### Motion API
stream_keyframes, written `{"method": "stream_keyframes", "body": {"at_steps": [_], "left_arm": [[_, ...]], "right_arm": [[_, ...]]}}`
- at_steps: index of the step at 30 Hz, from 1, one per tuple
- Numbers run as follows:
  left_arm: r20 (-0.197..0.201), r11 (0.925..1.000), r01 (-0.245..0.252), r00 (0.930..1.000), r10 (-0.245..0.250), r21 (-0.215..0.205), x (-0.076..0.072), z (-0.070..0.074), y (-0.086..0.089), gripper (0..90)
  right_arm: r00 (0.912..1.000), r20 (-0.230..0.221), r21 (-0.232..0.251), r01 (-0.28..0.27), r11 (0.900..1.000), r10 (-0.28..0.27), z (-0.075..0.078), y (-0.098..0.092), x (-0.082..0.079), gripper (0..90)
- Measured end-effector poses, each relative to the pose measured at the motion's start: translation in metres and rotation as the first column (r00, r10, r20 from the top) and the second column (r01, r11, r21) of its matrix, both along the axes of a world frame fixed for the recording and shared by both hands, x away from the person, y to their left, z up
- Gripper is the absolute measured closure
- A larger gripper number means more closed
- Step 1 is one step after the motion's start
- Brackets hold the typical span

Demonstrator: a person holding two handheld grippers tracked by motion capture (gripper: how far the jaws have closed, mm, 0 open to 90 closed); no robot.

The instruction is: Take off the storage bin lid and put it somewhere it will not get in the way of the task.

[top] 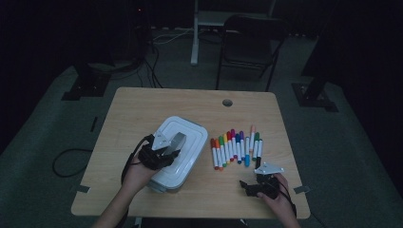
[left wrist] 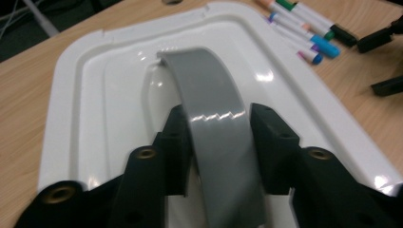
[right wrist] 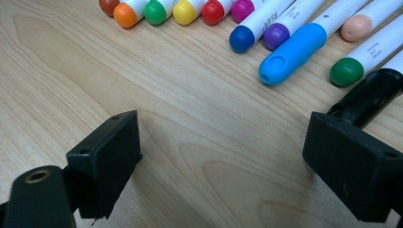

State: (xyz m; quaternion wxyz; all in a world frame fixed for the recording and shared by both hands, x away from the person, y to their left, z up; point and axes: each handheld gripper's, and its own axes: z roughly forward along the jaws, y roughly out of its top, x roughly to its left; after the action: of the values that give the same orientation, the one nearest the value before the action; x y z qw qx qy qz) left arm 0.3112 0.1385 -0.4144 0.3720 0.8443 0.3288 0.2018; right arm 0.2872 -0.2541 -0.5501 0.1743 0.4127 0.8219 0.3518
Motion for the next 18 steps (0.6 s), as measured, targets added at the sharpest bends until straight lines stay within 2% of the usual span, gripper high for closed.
{"method": "stream_keyframes", "body": {"at_steps": [2,3,5,8,13,17,18], "left_arm": [[-0.001,1.0000,-0.004,1.0000,0.004,-0.002,0.000,0.000,0.000,63.2],[-0.002,1.0000,-0.008,1.0000,0.008,-0.001,0.000,0.000,-0.001,63.3],[-0.007,0.9998,-0.016,0.9998,0.016,-0.010,-0.001,0.000,-0.001,63.9],[-0.020,0.9995,-0.020,0.9996,0.019,-0.024,0.000,0.000,0.000,64.8],[-0.035,0.9990,-0.019,0.9992,0.018,-0.041,-0.001,0.002,0.003,66.4],[-0.037,0.9987,-0.013,0.9993,0.011,-0.049,-0.002,0.004,0.004,67.8],[-0.036,0.9989,-0.010,0.9993,0.009,-0.046,-0.003,0.005,0.004,67.8]], "right_arm": [[1.0000,0.000,0.000,-0.002,1.000,0.002,0.000,0.000,0.000,13.6],[0.9999,0.005,0.003,-0.012,1.000,0.012,0.000,0.000,-0.001,18.5],[0.9988,0.015,0.011,-0.048,0.999,0.048,0.001,-0.001,-0.003,21.9],[0.9994,0.010,0.007,-0.034,0.999,0.034,0.000,-0.003,-0.007,17.7],[0.9999,0.003,0.007,-0.012,1.000,0.012,0.001,-0.012,-0.013,17.7],[0.9999,-0.002,0.024,-0.012,1.000,0.012,0.001,-0.021,-0.015,23.1],[0.9997,-0.020,0.042,0.015,0.999,-0.014,0.003,-0.026,-0.015,27.8]]}}
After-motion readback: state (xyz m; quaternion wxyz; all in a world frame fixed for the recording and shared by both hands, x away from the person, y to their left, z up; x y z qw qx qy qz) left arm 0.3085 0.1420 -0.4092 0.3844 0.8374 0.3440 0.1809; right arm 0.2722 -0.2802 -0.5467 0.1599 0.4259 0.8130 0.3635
